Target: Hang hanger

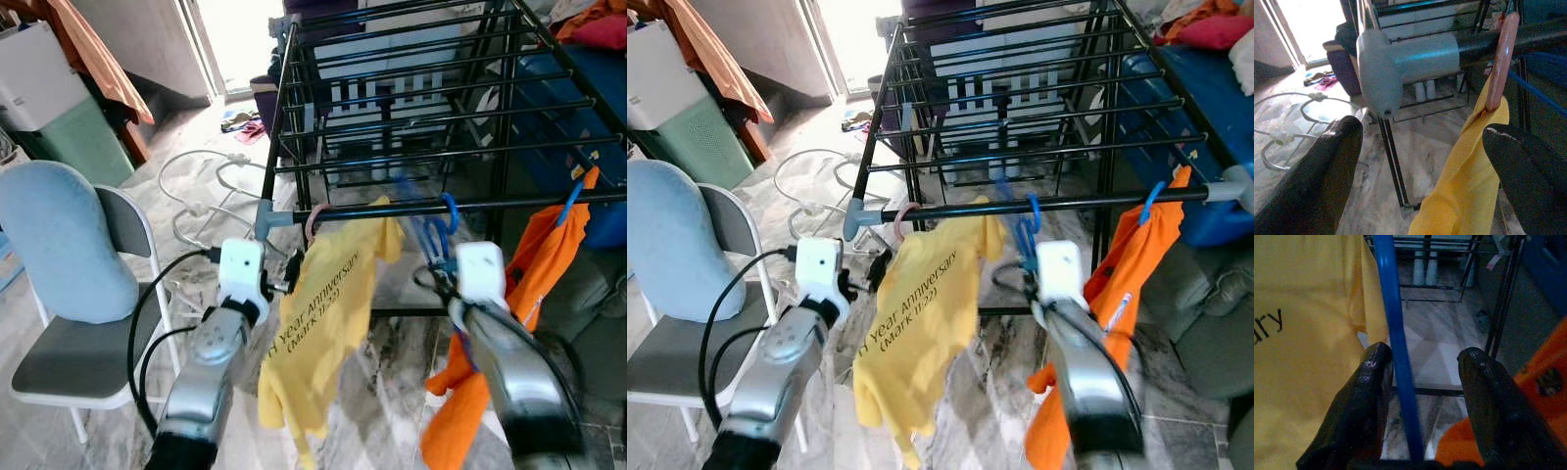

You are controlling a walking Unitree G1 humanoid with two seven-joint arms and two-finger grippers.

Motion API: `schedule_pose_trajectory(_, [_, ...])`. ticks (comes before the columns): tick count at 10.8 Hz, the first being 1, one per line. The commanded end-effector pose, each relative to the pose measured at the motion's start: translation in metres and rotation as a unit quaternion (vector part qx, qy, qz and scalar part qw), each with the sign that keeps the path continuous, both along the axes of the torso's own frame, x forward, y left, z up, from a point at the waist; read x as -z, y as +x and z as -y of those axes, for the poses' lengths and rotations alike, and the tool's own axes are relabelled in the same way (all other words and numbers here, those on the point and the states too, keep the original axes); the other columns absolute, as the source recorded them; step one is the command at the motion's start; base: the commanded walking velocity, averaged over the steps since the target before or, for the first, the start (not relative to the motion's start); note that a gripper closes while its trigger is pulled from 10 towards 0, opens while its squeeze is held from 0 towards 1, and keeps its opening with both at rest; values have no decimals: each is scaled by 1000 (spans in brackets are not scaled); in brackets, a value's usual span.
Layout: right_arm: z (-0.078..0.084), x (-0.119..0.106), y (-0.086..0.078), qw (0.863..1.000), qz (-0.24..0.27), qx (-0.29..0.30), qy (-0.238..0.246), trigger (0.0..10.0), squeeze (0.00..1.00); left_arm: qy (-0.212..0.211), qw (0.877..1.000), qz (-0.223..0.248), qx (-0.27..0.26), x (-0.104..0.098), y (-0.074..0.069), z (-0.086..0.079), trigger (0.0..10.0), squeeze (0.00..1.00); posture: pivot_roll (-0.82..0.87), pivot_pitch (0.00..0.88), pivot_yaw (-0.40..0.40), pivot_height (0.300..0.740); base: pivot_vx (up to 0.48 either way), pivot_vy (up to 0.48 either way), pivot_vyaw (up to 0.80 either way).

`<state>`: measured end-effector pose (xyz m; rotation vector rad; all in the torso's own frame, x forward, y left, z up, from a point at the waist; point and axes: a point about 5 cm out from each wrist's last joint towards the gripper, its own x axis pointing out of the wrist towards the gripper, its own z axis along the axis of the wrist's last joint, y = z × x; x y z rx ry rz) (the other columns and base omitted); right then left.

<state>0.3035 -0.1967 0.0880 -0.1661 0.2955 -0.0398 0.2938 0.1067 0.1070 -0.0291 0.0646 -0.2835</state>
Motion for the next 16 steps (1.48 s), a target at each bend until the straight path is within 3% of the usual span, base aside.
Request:
schedule_pose_trajectory(1, [-7, -8, -1, 1000, 19, -15, -5, 10000, 1000, 8, 1000, -5, -8, 1, -2, -7, 10000, 0, -242, 14, 181, 740, 0, 0, 0])
schedule_pose_trajectory(5, [-16, -18, -21, 998, 62, -31, -8, 10000, 1000, 11, 1000, -7, -13, 2, -9, -8, 10000, 0, -243, 34, 180, 740, 0, 0, 0])
schedule_pose_trajectory(10, [-9, -28, -25, 996, 71, -32, -34, 10000, 1000, 16, 999, -10, -33, 3, -13, -12, 10000, 0, -242, 39, 150, 740, 0, 0, 0])
schedule_pose_trajectory(16, [-9, -35, -26, 995, 82, -35, -39, 10000, 1000, 20, 999, -13, -43, 2, -10, -13, 10000, 0, -248, 42, 148, 740, -291, 0, 0])
